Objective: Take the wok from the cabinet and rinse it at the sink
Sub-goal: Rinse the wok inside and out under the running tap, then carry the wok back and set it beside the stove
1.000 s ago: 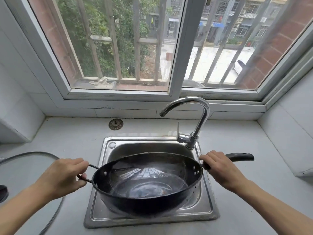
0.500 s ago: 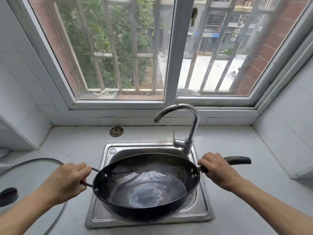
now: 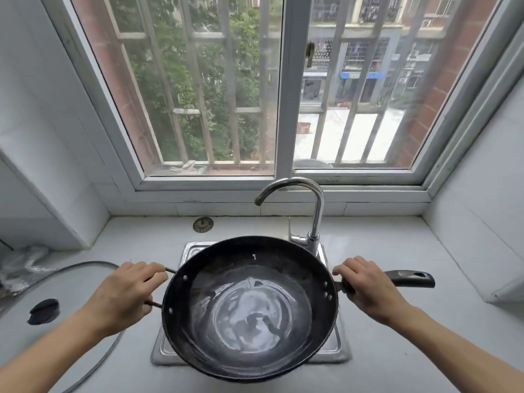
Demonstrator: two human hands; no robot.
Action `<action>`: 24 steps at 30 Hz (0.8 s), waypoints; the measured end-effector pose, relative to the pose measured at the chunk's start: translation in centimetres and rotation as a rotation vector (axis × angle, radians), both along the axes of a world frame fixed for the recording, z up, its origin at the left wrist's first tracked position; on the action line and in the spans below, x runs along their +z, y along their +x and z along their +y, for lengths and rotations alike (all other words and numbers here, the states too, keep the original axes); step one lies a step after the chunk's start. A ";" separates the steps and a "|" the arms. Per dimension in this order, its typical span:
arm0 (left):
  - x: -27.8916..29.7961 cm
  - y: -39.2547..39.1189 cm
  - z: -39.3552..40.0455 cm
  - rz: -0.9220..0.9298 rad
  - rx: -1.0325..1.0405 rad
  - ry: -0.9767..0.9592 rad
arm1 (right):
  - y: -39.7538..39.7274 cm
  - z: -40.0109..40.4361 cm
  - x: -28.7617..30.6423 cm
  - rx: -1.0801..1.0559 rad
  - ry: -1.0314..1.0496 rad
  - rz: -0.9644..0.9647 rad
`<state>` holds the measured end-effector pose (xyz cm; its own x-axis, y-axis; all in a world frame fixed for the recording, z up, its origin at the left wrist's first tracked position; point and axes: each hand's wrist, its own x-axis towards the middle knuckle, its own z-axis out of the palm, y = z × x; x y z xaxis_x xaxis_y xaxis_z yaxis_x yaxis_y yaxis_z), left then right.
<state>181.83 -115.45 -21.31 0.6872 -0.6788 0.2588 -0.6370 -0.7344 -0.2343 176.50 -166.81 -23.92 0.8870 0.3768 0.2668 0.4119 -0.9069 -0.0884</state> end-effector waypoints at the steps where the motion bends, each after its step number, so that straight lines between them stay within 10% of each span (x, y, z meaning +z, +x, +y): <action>1: 0.2 0.1 -0.1 -0.004 -0.011 0.002 | -0.8 0.1 0.3 -0.020 0.006 -0.004; 24: -0.8 -2.4 -16.5 0.128 -0.638 -0.172 | -37.4 3.1 4.5 -0.858 -0.086 0.052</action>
